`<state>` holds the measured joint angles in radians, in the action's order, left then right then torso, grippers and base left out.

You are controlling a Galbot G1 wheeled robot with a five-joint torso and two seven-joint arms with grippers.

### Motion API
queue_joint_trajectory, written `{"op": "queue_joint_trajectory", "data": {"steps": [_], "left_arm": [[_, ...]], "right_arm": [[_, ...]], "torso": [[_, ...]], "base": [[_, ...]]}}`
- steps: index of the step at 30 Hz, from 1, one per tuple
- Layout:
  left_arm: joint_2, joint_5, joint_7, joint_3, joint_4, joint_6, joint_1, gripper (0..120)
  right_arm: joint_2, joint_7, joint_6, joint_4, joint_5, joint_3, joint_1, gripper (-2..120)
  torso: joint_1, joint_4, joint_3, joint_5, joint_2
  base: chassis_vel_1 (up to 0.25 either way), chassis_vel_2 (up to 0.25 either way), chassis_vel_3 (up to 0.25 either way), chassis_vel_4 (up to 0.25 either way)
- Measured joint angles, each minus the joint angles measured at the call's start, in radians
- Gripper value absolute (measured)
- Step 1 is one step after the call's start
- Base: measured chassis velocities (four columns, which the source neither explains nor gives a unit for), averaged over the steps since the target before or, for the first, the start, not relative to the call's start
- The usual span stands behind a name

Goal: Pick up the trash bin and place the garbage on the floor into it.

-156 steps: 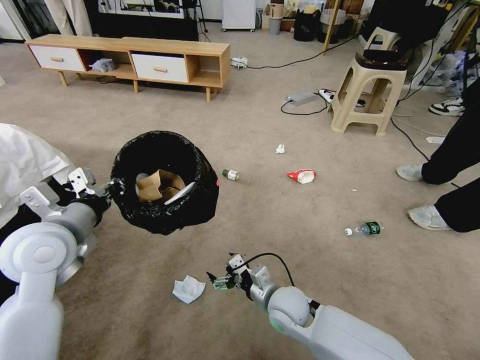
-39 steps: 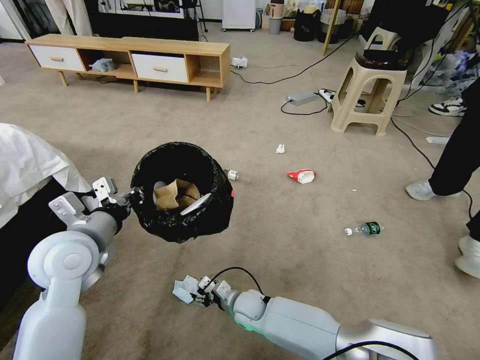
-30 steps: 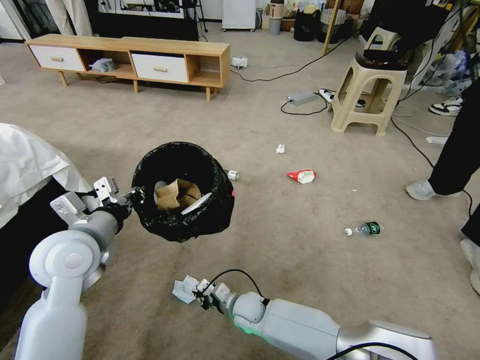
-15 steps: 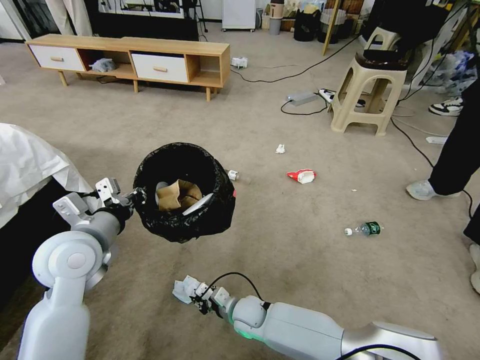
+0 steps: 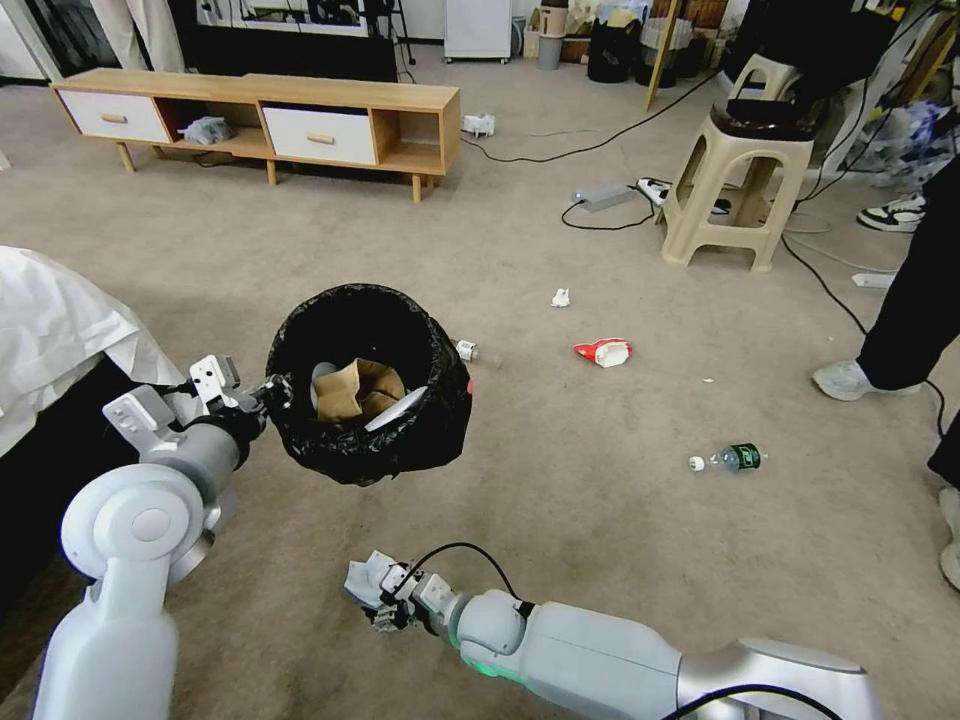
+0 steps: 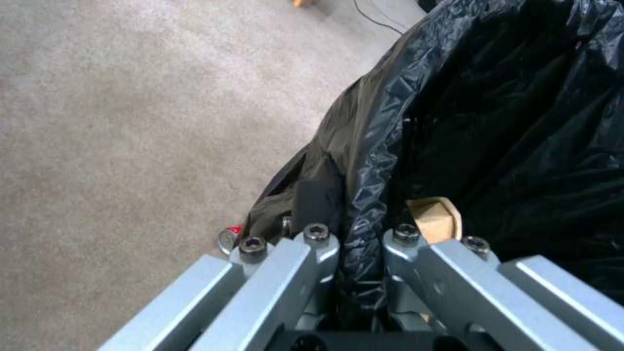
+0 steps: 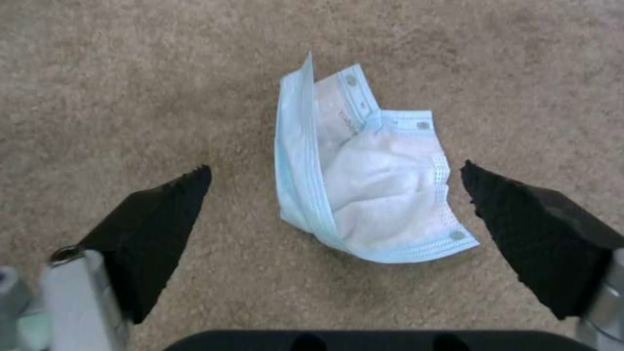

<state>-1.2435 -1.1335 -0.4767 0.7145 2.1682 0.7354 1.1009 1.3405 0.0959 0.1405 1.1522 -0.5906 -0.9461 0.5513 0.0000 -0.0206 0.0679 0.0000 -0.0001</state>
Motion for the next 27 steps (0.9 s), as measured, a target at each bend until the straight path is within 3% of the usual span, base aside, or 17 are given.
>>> {"op": "queue_joint_trajectory", "data": {"steps": [23,27], "left_arm": [[-0.005,0.006,0.024,0.007,-0.015,0.0,0.008,0],[-0.006,0.006,0.025,0.005,-0.018,0.0,0.005,0]], "right_arm": [[0.101,-0.038,-0.043,-0.203,-0.016,-0.052,-0.042,99],[0.102,-0.04,-0.044,-0.206,-0.013,-0.051,-0.045,90]], "torso": [[0.0,0.0,0.0,-0.0001,0.0],[0.0,0.0,0.0,0.0,0.0]], "base": [[0.0,0.0,0.0,0.0],[0.0,0.0,0.0,0.0]]}}
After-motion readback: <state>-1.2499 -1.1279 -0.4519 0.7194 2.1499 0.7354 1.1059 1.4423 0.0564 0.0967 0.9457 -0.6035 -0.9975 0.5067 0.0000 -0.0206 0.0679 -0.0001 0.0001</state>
